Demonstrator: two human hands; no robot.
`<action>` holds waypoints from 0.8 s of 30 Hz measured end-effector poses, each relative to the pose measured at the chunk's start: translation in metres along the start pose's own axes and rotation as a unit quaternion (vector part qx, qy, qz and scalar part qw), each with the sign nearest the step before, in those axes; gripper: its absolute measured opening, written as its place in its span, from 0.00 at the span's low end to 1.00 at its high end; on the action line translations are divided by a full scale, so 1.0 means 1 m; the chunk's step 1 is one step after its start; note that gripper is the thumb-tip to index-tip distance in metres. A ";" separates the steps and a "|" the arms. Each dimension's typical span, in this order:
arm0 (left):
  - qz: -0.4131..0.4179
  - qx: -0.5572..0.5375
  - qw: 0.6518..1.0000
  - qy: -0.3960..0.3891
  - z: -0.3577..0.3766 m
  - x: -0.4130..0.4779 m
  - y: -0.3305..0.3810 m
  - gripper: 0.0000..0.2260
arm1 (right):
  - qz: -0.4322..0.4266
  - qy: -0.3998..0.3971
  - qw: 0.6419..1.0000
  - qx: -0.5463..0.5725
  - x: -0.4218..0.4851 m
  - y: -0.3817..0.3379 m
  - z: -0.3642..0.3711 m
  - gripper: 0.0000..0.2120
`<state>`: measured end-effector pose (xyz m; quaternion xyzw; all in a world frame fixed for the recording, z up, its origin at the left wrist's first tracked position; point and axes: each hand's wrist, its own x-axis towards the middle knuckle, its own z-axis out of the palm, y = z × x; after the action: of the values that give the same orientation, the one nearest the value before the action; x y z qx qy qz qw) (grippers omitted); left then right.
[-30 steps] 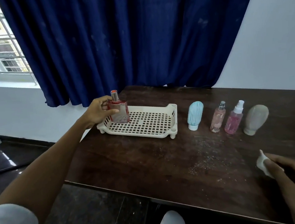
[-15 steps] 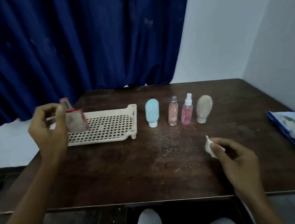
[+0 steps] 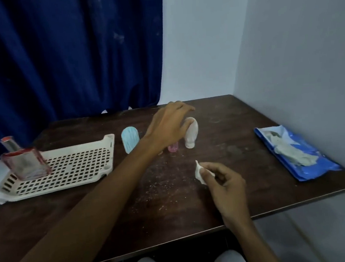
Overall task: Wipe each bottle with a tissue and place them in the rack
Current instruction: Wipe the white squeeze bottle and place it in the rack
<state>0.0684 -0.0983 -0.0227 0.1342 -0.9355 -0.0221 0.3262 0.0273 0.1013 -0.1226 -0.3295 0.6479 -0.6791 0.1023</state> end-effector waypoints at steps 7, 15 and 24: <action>-0.008 0.135 0.984 -0.115 0.019 0.041 0.005 0.12 | 0.006 -0.003 1.000 0.016 0.003 -0.003 -0.006 0.07; -0.037 0.017 0.990 -0.138 0.020 0.034 0.010 0.06 | 0.004 0.050 0.998 0.026 0.004 0.000 -0.008 0.07; -0.147 -0.242 0.936 -0.211 -0.022 -0.005 0.025 0.10 | -0.013 0.218 0.974 0.054 0.002 -0.009 -0.010 0.06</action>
<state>0.0798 -0.0719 -0.0050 0.1794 -0.9191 -0.3229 0.1369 0.0224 0.1094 -0.1127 -0.1756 0.6128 -0.7698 -0.0330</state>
